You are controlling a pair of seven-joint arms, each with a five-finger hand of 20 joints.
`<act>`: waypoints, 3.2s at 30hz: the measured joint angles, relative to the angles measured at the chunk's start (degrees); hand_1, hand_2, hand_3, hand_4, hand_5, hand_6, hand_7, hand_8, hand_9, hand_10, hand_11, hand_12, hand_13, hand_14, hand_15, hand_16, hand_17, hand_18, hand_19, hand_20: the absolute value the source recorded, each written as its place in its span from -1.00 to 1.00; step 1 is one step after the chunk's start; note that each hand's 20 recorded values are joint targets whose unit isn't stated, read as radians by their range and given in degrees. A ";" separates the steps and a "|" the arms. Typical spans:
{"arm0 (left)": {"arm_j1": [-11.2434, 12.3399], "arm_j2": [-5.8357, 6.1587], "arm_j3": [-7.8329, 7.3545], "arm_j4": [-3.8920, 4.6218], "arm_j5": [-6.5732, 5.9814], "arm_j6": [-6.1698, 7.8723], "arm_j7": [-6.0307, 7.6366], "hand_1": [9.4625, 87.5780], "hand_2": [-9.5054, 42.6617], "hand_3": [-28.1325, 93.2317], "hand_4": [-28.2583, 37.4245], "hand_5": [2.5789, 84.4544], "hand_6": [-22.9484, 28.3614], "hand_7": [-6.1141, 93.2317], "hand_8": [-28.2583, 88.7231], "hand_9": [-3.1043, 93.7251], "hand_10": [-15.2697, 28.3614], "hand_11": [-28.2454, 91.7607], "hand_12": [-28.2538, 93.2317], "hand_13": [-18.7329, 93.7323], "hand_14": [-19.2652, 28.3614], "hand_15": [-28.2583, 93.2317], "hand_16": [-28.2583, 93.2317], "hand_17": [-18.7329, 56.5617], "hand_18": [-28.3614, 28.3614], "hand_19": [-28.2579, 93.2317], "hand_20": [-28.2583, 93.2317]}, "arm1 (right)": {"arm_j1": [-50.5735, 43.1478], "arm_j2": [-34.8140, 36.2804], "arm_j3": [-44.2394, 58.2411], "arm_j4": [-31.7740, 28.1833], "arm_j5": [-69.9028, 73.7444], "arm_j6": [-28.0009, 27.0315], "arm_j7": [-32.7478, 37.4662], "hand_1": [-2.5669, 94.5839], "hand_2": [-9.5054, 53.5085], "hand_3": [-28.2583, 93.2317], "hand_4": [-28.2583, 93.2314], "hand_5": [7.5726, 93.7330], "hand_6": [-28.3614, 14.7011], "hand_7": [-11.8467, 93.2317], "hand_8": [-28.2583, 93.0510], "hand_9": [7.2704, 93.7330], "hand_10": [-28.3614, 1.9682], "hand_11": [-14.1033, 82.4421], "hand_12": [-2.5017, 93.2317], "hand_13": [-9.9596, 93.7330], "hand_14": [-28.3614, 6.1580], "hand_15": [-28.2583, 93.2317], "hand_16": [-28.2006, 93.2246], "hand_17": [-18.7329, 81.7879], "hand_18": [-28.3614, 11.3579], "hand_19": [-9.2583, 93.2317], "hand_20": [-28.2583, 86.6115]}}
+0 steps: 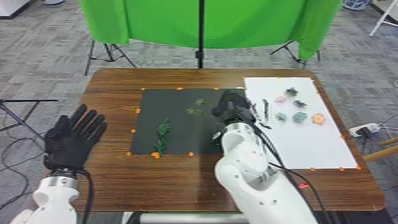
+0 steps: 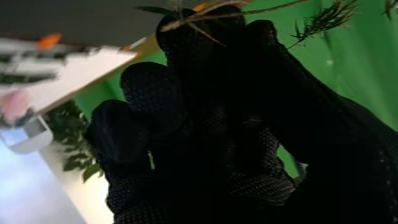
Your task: Arrange flowers
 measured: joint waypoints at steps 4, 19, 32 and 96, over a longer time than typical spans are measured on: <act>-1.64 0.93 1.12 0.84 0.00 -0.01 -0.27 -0.55 -0.11 0.75 -1.00 -0.04 0.34 -0.74 -0.66 -0.22 0.48 -0.23 -0.39 -0.20 0.55 0.04 -0.66 -0.72 0.58 0.14 -0.32 | -0.19 -2.38 -0.46 0.95 0.28 -3.73 0.83 0.07 -1.00 0.84 -0.85 0.63 0.14 -0.03 -0.27 0.73 -0.20 -0.27 -0.05 0.46 -0.26 0.64 0.01 0.13 -1.00 1.00 0.55; -4.33 2.15 2.56 1.63 0.02 -0.08 -2.16 -0.59 -0.20 0.75 -1.00 -0.05 0.34 -0.75 -0.65 -0.22 0.48 -0.23 -0.39 -0.20 0.55 0.03 -0.66 -0.72 0.57 0.13 -0.32 | -2.92 -4.88 -3.82 -1.08 3.09 -11.14 3.18 -0.21 -1.00 0.81 -0.91 0.24 -0.13 0.03 -0.54 0.34 -0.69 0.21 -0.45 0.32 -0.52 0.74 -0.18 0.12 -1.00 1.00 0.57; -2.55 1.57 1.86 1.18 -0.07 -0.09 -0.36 -0.58 -0.19 0.74 -1.00 -0.05 0.34 -0.75 -0.65 -0.22 0.48 -0.23 -0.39 -0.20 0.55 0.04 -0.66 -0.72 0.57 0.13 -0.32 | -3.19 -2.30 -3.88 -5.47 5.07 -11.14 1.93 -0.26 -0.93 0.79 -0.87 0.37 -0.14 -0.15 -0.76 0.39 -0.70 0.17 -0.46 0.33 -0.57 0.74 -0.17 0.11 -1.00 1.00 0.57; 2.12 -2.00 -0.44 -0.29 0.05 -0.26 1.57 -0.58 -0.15 0.74 -1.00 -0.05 0.34 -0.74 -0.66 -0.22 0.48 -0.23 -0.39 -0.20 0.55 0.04 -0.66 -0.72 0.58 0.13 -0.32 | -6.06 10.02 12.70 -12.70 9.28 -4.83 3.86 -0.33 -1.00 0.76 -0.96 0.36 -0.22 -0.51 -0.70 0.27 -0.75 -0.05 -0.54 0.21 -0.66 0.74 -0.19 0.09 -1.00 1.00 0.58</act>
